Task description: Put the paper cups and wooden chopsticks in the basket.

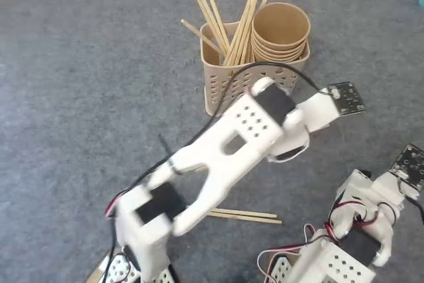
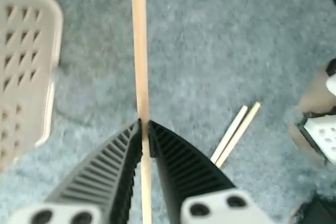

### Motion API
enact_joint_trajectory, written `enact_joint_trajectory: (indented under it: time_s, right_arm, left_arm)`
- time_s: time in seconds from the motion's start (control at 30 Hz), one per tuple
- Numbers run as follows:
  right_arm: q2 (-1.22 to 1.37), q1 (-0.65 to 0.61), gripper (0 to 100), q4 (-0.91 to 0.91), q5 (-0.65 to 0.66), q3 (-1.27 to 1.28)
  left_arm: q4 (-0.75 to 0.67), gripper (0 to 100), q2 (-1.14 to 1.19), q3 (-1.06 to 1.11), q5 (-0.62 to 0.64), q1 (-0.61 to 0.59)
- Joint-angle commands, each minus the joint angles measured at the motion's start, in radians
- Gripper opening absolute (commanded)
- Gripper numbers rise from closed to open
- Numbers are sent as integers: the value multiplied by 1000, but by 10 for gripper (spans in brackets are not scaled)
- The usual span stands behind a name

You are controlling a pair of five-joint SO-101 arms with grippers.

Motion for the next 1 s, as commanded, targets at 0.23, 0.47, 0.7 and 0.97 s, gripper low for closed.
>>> enact_joint_trajectory:
  time_s: [0.23, 0.47, 0.7, 0.97]
  right_arm:
    - [-15, -159, 96, 8, 48, 14]
    - [-15, -156, 96, -5, 51, 29]
    - [-15, -157, 97, -5, 51, 31]
    - [-15, -157, 97, -5, 51, 31]
  left_arm:
    - [-224, 11, -569, 360, 34, -207]
    - [-483, 12, -758, 432, 311, -288]
    - [-786, 12, -905, 556, 325, -290]
    - [-1363, 12, -959, 797, 328, -290]
